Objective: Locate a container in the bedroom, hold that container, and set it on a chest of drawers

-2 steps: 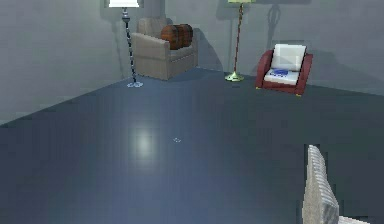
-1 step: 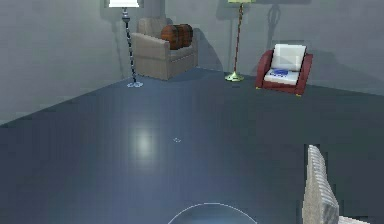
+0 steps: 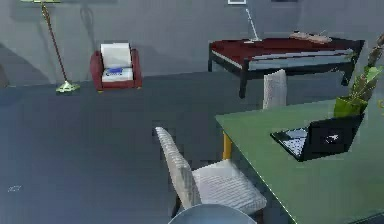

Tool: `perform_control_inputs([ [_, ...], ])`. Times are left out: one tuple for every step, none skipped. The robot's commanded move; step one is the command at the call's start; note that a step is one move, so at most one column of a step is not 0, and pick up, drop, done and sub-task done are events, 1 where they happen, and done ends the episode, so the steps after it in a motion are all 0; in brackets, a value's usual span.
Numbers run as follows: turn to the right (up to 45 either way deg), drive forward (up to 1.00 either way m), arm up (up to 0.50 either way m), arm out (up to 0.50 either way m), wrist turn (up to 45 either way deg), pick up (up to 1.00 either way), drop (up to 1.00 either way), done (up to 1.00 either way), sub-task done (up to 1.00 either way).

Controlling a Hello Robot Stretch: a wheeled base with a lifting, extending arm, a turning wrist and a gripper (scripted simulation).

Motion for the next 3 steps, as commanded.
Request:
perform_control_inputs([
  [45.0, 0.0, 0.0, 0.0, 0.0, 0.0, 0.0, 0.0, 0.0],
  [45.0, 0.0, 0.0, 0.0, 0.0, 0.0, 0.0, 0.0, 0.0],
  [0.0, 1.0, 0.0, 0.0, 0.0, 0.0, 0.0, 0.0, 0.0],
])
